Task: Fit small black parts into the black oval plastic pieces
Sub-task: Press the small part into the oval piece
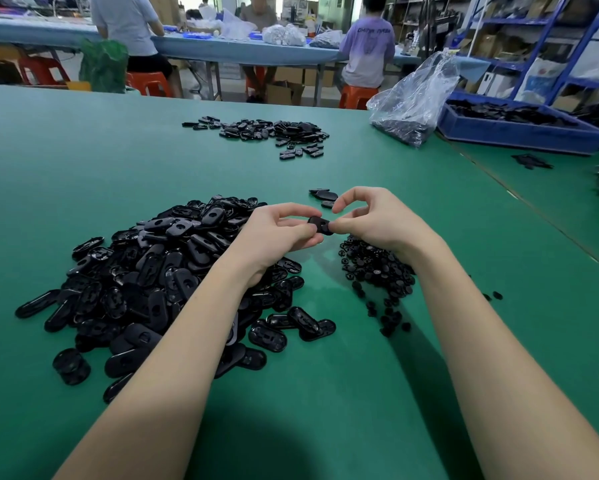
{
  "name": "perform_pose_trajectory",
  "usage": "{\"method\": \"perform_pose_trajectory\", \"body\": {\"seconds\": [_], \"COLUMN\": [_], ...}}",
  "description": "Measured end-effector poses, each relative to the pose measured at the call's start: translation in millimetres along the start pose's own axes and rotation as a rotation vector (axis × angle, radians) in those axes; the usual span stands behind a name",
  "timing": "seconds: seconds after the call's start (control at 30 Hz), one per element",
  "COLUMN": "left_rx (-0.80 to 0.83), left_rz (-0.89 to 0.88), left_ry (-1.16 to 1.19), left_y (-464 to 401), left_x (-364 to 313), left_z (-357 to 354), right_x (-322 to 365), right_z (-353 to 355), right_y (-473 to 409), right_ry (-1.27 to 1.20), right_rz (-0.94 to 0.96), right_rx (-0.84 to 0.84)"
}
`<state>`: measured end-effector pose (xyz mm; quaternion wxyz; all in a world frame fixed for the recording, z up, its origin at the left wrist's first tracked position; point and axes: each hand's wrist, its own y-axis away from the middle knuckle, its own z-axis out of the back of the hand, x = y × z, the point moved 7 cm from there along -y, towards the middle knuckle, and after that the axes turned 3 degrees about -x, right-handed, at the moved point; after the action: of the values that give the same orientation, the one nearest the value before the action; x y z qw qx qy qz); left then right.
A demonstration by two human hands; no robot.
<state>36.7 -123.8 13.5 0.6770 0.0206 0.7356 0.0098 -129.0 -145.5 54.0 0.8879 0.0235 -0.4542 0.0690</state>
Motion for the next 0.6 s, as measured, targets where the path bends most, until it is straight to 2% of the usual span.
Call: {"method": "perform_pose_trajectory", "body": {"seconds": [0.4,0.6], "left_rx": [0.002,0.018], "left_rz": [-0.033,0.030], "left_ry": [-0.006,0.111], "left_y": [1.8,3.2], "left_x": [-4.3,-2.1], "left_z": [-1.1,-0.8], "right_x": [0.0,-5.7], "right_z": [2.3,3.8], "right_y": [-2.6,-2.1], "right_ry": [0.012,-0.035], "right_rz": [-0.022,-0.066], "right_rx": [-0.090,-0.095]}}
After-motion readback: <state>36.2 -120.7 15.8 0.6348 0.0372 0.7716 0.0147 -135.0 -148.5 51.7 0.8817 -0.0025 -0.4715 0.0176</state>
